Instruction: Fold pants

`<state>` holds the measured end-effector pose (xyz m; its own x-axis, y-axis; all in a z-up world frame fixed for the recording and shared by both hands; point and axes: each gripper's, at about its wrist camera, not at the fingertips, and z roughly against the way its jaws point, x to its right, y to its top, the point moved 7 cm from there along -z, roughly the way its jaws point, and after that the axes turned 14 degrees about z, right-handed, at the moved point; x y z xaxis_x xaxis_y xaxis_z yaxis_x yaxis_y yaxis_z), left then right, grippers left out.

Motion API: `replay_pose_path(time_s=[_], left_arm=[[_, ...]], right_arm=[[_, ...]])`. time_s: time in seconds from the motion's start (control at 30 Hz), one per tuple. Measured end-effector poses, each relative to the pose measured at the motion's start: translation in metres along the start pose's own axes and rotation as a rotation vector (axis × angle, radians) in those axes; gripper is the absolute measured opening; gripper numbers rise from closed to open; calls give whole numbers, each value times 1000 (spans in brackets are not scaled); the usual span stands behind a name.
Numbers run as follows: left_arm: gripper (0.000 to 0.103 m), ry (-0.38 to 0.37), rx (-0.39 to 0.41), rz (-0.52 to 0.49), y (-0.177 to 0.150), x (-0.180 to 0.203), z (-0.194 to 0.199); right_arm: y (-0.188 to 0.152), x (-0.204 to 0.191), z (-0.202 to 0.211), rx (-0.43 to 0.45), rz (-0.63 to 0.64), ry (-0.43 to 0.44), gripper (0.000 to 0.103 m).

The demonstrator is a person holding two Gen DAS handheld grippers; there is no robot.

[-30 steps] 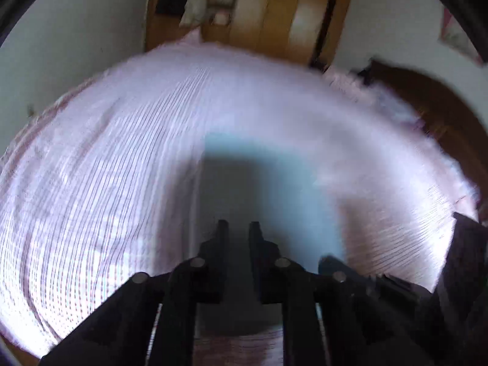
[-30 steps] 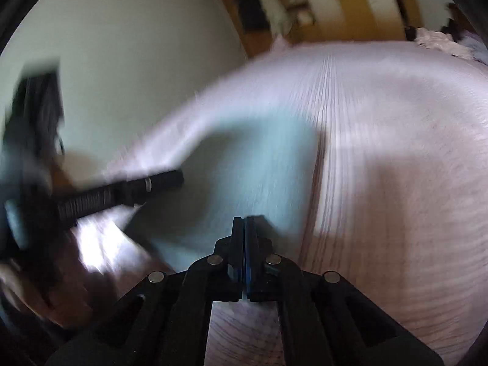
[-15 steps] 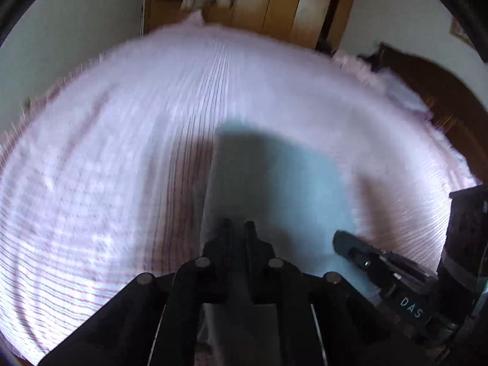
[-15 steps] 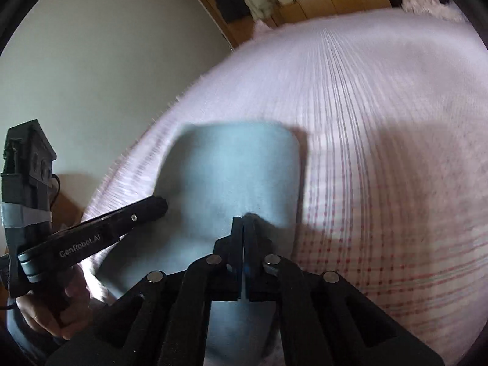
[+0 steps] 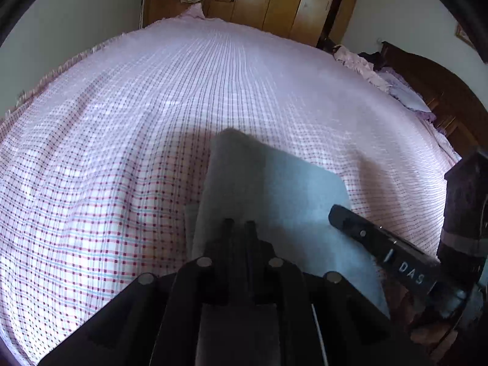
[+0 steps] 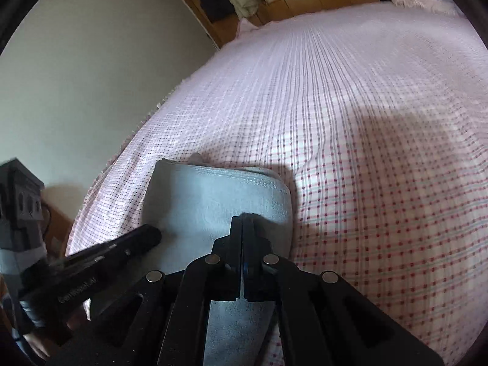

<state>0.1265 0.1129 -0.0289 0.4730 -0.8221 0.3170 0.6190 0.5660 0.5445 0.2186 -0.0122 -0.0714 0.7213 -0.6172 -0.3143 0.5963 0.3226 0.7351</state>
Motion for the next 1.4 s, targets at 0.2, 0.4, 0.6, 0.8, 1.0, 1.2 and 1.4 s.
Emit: replay_pose_path(time_s=[0.2, 0.4, 0.6, 0.8, 1.0, 1.2, 1.4], left_arm=[[7, -49, 43, -25, 16, 16, 22], [6, -48, -30, 12, 14, 5, -12], [32, -125, -69, 2, 20, 5, 19], [67, -56, -8, -78, 20, 7, 47], [68, -83, -21, -39, 10, 2, 53], [68, -84, -69, -17, -6, -9, 40], [69, -203, -180, 43, -25, -18, 36]], right_arm=[[21, -5, 24, 120, -25, -22, 0], [4, 7, -20, -22, 12, -32, 0], [-7, 12, 26, 41, -120, 86, 42], [-40, 12, 46, 16, -180, 132, 52], [-59, -3, 52, -27, -138, 117, 52], [-67, -12, 38, -63, -102, 145, 52], [-79, -19, 31, -84, -97, 191, 52]])
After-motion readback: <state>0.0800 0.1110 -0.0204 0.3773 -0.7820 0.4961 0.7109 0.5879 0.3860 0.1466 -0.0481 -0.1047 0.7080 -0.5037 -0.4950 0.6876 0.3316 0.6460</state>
